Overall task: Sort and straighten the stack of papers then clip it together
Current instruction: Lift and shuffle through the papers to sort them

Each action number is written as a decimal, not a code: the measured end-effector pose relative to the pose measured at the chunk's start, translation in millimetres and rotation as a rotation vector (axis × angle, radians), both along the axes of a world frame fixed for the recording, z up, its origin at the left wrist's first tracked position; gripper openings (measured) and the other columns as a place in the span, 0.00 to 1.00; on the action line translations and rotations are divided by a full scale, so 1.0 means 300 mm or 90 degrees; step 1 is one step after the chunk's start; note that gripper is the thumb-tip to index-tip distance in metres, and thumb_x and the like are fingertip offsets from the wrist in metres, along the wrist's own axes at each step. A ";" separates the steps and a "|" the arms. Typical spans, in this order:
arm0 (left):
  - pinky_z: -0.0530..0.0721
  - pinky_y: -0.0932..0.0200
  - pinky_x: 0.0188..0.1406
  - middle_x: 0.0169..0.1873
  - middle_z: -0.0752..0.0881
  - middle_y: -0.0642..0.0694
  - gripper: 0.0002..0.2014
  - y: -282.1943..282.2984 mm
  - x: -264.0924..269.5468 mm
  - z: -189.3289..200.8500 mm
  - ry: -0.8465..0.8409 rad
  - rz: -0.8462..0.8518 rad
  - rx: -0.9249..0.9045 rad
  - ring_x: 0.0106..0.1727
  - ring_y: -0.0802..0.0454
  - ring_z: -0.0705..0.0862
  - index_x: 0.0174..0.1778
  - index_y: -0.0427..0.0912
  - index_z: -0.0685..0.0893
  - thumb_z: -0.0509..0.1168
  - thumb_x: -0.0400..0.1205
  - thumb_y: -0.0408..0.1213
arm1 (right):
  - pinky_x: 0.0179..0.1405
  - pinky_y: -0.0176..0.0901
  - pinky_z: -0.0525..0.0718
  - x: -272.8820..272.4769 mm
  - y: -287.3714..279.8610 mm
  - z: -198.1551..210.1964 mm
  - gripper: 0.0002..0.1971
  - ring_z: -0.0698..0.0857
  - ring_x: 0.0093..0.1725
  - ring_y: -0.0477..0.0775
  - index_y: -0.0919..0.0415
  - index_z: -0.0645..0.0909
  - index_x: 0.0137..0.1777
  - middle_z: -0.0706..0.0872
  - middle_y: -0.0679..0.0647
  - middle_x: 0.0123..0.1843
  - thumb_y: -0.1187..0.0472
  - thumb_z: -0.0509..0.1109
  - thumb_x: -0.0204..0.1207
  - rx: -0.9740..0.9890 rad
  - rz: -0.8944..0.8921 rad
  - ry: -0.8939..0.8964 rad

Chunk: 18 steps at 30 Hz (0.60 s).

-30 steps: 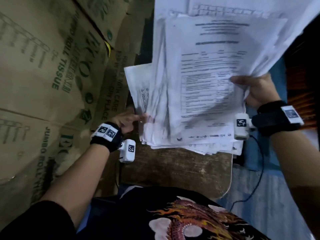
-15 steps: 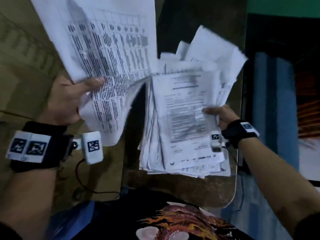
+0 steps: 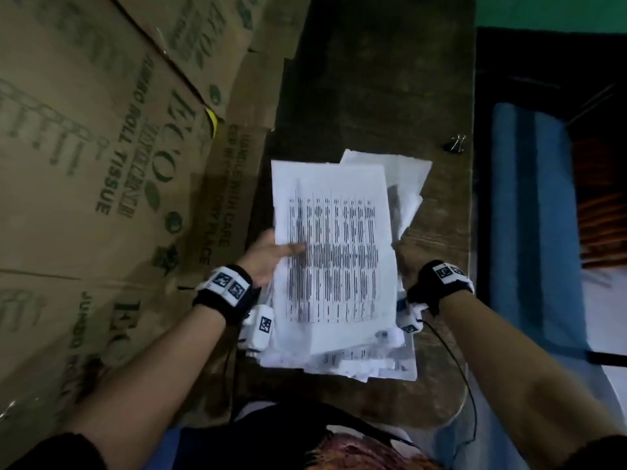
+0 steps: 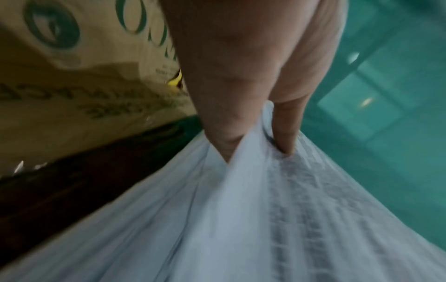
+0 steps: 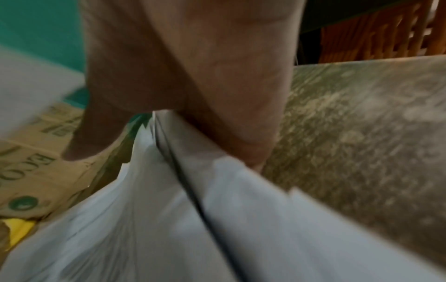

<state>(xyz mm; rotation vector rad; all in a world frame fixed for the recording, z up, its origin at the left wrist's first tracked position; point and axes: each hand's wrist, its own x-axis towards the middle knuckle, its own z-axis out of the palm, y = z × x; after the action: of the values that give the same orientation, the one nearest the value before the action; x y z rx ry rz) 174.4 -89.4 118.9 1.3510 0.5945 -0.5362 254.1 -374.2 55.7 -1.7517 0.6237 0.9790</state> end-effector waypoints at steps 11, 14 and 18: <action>0.72 0.50 0.70 0.73 0.69 0.37 0.46 -0.134 0.008 -0.141 0.003 -0.197 0.537 0.73 0.37 0.70 0.80 0.40 0.58 0.77 0.69 0.33 | 0.56 0.71 0.85 0.252 -0.107 -0.113 0.46 0.89 0.52 0.69 0.59 0.86 0.61 0.90 0.62 0.57 0.34 0.88 0.42 -0.022 -0.179 -0.069; 0.70 0.41 0.68 0.71 0.60 0.39 0.53 -0.132 0.074 -0.058 -0.066 -0.197 0.705 0.71 0.37 0.64 0.79 0.45 0.55 0.81 0.64 0.42 | 0.44 0.55 0.87 0.241 -0.028 0.007 0.33 0.88 0.41 0.61 0.65 0.85 0.60 0.90 0.60 0.47 0.48 0.87 0.57 -0.041 -0.180 -0.089; 0.68 0.38 0.73 0.73 0.58 0.43 0.50 -0.124 0.279 -0.051 -0.208 -0.307 0.635 0.73 0.40 0.61 0.77 0.46 0.62 0.83 0.61 0.43 | 0.42 0.53 0.86 0.242 0.002 0.045 0.19 0.88 0.41 0.61 0.70 0.85 0.56 0.89 0.60 0.42 0.62 0.82 0.68 -0.068 -0.150 -0.124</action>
<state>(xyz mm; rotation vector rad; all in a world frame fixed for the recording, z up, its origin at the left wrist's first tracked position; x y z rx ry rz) 258.0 -126.6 103.7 2.5079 0.2406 -0.3816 326.8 -373.6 69.4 -1.7937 0.7477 0.6145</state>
